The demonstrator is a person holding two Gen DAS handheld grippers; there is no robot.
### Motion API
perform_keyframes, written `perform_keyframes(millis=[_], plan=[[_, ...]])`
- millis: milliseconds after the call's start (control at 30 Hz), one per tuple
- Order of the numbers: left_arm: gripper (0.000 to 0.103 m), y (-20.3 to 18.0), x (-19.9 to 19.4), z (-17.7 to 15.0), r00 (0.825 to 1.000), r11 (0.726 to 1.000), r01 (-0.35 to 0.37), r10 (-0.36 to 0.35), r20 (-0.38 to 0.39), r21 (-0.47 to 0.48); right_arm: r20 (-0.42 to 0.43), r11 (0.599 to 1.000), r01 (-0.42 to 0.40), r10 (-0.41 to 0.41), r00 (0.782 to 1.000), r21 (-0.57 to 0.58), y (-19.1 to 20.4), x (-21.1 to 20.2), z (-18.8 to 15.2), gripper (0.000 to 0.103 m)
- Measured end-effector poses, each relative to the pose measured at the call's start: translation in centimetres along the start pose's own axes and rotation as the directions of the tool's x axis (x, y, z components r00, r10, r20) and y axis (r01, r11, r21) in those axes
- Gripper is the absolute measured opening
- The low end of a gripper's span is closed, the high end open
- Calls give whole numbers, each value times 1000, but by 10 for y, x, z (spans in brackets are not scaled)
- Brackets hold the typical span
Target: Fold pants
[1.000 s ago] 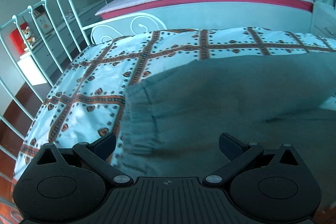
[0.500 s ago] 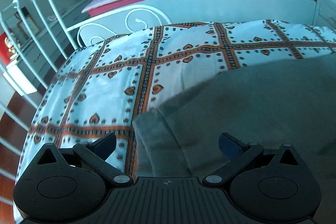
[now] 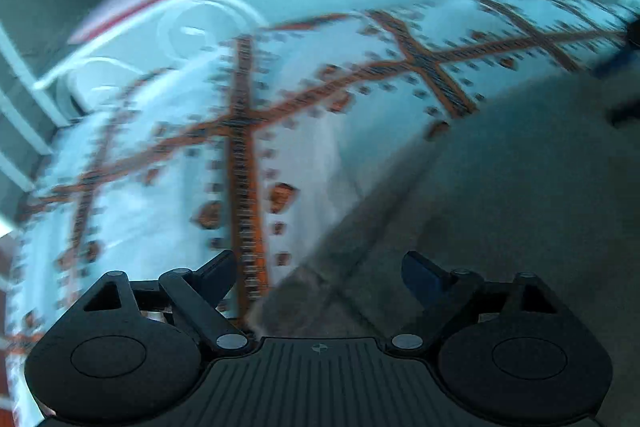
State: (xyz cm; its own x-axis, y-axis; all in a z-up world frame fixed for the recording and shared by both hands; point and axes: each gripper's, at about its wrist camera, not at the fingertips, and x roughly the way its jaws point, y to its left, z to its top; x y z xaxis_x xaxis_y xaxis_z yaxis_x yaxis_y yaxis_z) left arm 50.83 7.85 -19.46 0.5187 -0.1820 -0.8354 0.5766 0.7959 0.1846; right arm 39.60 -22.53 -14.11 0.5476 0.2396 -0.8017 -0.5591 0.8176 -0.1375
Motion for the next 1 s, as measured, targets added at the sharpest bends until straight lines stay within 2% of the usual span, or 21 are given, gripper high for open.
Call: perform_keyframes(millis=[100,167,200,233,267,333,433,467,500,567,600,633,667,700,733,833,1000], plan=[[90,1,15,1,998,998,44,-42,-45,41,-9,999,-18,18,1000,-38,-9,14,8,47],[90,7,21,1,995,997,83,-83,-54,2,-21,999,-23,23,1000,-45,-16,24,13,47],[94,11,25,1,993,994,102,-104,-60,-34,-29,999,-25,24,999,-46,-20,30,15,46],[103,14,28,-1,992,993,98,-103,-69,-72,-35,999,-26,25,999,-44,-24,35,16,47],[103,17,31,-3,992,990,90,-98,-75,-106,-35,999,-38,36,999,-35,-28,39,18,46],[103,20,33,-8,989,981,120,-130,-66,-150,-36,998,-55,56,998,5,-36,48,21,46],[102,21,31,-18,989,979,137,-143,-27,-150,-54,997,-73,74,996,26,-42,63,24,45],[99,21,30,-20,988,976,147,-153,-23,-159,-61,997,-73,74,995,23,-43,67,25,45],[92,23,29,-21,984,971,169,-175,-18,-171,-64,997,-77,79,995,26,-43,71,26,45],[86,23,27,-20,984,970,172,-176,-13,-175,-67,992,-111,115,991,51,-43,76,27,39],[78,21,24,-19,985,971,166,-170,-8,-172,-68,990,-128,132,989,56,-41,76,27,25],[67,18,22,-19,988,974,150,-153,-2,-168,-77,988,-145,149,986,50,-37,75,28,7],[60,17,18,-20,991,977,130,-131,4,-169,-86,988,-148,150,985,34,-32,72,29,4],[45,15,15,-21,994,979,108,-108,8,-173,-95,993,-121,120,988,-4,-24,69,30,0],[36,14,11,-22,995,979,95,-95,10,-179,-95,994,-103,100,990,-35,-16,65,30,0],[23,3,0,-25,999,986,43,-41,17,-159,-61,996,-74,70,996,-53,-2,47,27,0],[20,-13,-25,-27,997,992,-45,52,55,-120,-5,996,-86,86,996,-26,17,4,17,0]])
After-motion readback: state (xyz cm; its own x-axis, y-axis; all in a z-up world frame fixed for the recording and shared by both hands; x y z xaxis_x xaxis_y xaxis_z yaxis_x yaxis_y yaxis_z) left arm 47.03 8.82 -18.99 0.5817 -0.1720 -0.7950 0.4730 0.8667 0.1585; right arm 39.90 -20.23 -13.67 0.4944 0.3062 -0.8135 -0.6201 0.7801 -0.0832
